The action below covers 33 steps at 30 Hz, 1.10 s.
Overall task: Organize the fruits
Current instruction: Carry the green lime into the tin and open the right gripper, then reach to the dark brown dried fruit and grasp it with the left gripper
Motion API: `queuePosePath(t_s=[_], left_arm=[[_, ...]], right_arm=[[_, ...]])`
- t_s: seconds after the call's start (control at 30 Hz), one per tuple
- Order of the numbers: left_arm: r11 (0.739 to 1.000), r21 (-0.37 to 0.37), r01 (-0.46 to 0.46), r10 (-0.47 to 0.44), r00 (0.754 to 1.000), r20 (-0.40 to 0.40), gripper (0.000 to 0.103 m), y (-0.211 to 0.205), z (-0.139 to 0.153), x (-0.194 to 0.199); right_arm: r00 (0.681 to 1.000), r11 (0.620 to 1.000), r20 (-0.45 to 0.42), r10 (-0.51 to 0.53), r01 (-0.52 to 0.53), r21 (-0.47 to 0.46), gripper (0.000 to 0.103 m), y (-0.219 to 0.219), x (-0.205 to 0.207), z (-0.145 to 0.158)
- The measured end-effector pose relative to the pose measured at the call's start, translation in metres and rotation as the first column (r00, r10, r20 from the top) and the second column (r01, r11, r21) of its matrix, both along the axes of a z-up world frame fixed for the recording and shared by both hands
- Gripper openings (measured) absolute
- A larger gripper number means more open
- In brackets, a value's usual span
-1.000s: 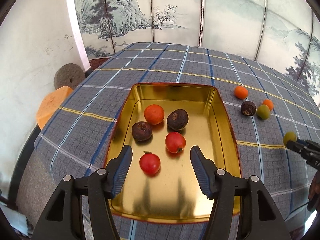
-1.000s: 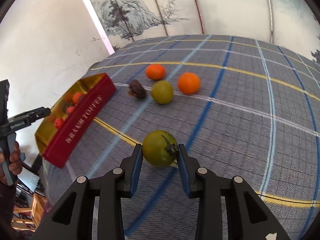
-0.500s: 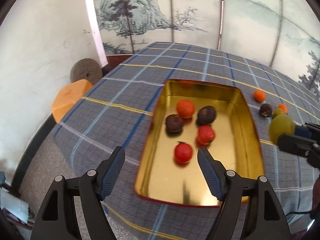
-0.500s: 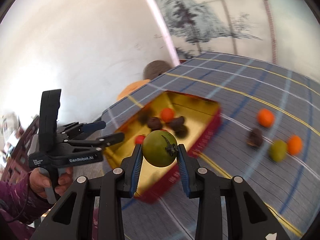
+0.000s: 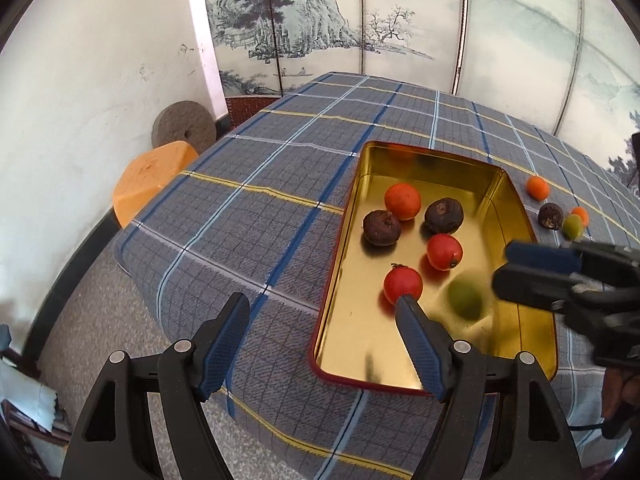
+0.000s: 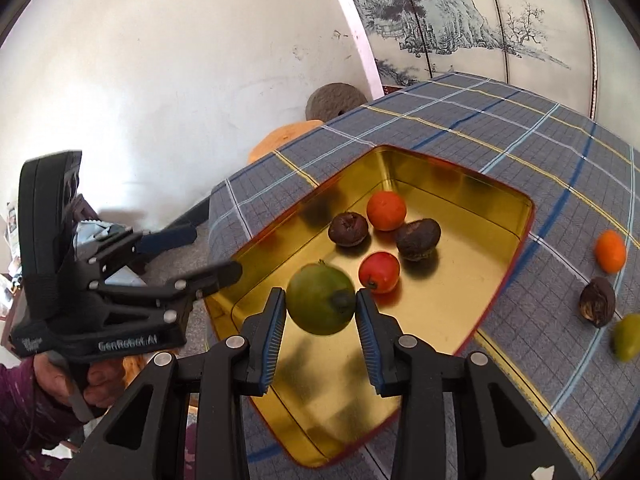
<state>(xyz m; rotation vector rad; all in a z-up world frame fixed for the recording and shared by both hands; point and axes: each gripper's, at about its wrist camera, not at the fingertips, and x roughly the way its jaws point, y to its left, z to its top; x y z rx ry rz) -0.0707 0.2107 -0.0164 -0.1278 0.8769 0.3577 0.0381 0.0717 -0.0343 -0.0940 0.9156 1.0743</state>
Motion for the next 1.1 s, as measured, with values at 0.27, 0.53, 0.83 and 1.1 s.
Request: queuePosePath(t_s=[0.27, 0.53, 0.83, 1.1], left_arm=[[0.999, -0.008, 0.043, -0.043, 0.999, 0.010, 0.076, -0.003, 0.006, -0.004], [0.958, -0.018, 0.287, -0.285, 0.955, 0.078, 0.076, -0.054, 0.031, 0.012], [0.840, -0.116, 0.530, -0.527, 0.848, 0.062, 0.076, -0.138, 0.053, 0.102], [0.835, -0.245, 0.493, -0.520, 0.852, -0.057, 0.071, -0.183, 0.020, 0.203]], right_arm=[[0.989, 0.993, 0.105, -0.101, 0.093, 0.071, 0.069, -0.053, -0.004, 0.023], [0.892, 0.886, 0.225, -0.392, 0.432, -0.170, 0.070, -0.204, 0.008, -0.016], [0.789, 0.770, 0.166, -0.592, 0.614, -0.173, 0.070, -0.322, 0.019, -0.037], [0.808, 0.806, 0.097, -0.581, 0.588, -0.073, 0.070, -0.333, 0.012, -0.035]])
